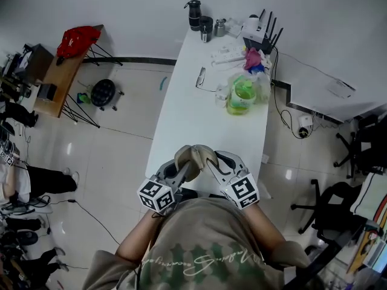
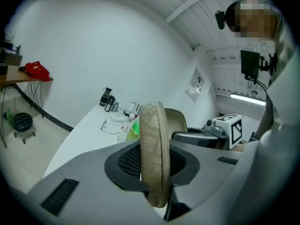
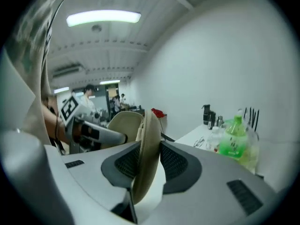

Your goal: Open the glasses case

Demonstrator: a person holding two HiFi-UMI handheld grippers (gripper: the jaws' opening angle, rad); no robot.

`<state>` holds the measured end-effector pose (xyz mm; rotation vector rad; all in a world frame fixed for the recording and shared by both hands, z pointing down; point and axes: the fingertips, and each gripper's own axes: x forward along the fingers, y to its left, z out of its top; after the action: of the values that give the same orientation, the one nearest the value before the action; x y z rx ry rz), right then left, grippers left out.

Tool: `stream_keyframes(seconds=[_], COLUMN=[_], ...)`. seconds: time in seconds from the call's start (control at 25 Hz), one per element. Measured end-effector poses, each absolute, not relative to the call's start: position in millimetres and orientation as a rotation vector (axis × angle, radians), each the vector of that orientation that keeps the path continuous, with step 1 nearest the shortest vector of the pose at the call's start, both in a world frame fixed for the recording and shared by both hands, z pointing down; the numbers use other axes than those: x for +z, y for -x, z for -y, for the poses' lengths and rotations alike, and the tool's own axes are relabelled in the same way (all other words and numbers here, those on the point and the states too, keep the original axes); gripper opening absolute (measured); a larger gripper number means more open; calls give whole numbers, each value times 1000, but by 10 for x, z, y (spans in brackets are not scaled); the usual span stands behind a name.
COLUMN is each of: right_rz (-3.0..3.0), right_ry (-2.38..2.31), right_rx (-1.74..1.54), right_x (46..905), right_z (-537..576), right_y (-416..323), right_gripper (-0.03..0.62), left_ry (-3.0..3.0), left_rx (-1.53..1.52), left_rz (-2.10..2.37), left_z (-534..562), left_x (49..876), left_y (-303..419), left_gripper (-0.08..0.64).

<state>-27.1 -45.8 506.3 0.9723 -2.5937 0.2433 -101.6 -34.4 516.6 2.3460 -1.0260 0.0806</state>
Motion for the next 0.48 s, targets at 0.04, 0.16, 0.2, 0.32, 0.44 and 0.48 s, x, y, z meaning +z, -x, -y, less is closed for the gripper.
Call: stream_keyframes(seconds=[0.04,0.16,0.2,0.32,0.44,0.48], right_rz=[2622,2623,2649,2741,2774,2780], right_ry=[-943,-826,-794,-720,-629,-589], right_rx=[275,125,149,309,324,305], right_x=[5050,5023,5006,4969,4949,4943], right_z=[460,437,435,431,370,337], right_y=[255,239,242,236,218,229], right_gripper=[105,98,93,77,75,75], left_ry=[-2371,-2460,-2483,-2525,-2585,-2620], left_rx=[94,214,260,311,372,430], left_rz=[992,957,957,909,802,764], left_z=[323,290,291,284,224,189], left_x=[5170,5233,5262,5264,5253,5282], left_y=[1010,998,1000,982,934,921], left_gripper=[75,73,72,67,66,64])
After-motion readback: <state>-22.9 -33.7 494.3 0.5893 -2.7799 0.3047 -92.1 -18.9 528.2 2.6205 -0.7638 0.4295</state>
